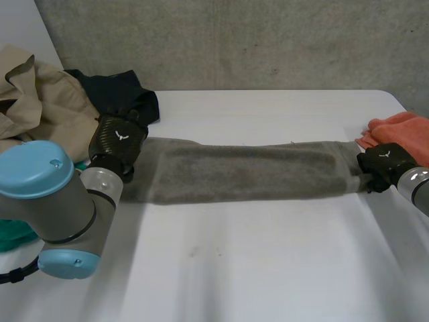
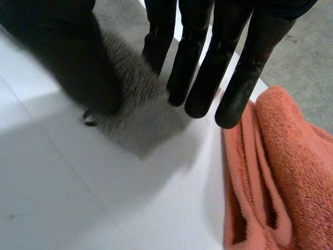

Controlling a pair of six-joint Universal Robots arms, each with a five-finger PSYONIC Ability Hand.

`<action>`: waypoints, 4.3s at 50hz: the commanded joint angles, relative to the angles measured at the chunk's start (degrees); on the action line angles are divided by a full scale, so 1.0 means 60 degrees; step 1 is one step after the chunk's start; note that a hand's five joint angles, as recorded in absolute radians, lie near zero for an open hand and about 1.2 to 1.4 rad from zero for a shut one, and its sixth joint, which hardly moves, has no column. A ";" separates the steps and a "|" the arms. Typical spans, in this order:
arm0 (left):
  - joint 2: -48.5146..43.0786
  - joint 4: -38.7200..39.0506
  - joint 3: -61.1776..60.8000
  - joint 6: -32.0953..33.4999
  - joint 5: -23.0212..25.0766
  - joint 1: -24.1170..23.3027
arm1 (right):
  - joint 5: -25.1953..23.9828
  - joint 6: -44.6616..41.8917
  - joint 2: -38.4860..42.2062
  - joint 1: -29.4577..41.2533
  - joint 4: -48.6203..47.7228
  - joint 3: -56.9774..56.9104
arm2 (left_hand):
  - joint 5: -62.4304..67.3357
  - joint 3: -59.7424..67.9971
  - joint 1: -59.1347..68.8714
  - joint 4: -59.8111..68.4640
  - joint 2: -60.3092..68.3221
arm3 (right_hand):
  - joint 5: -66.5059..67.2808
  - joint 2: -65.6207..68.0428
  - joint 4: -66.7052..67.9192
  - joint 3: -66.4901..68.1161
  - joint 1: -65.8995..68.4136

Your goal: Fold the laundry.

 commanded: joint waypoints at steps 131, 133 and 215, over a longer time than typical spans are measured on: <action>-0.0501 -0.1119 0.2299 -0.3311 -0.0553 -0.2178 | 0.0557 0.7024 -0.3296 0.4927 -0.0969 0.1038 | -0.0281 -0.0191 0.0033 -0.0107 -0.0136 | -0.8483 -0.8922 -0.8762 -0.8753 -0.7269; -0.0924 -0.1236 0.2708 -0.3720 -0.0480 -0.2441 | 0.0572 0.6966 -0.3108 0.4518 -0.0254 0.0776 | -0.0225 -0.0135 0.0089 -0.0051 -0.0080 | -0.8483 -0.8922 -0.8762 -0.8753 -0.7269; 0.0538 -0.4342 0.3019 -0.3767 0.5262 -0.1124 | 0.1788 0.2307 0.0483 0.6376 -0.3516 0.0482 | -0.0084 0.0006 0.0229 0.0089 0.0060 | -0.4735 -0.5174 -0.5014 -0.5005 -0.3521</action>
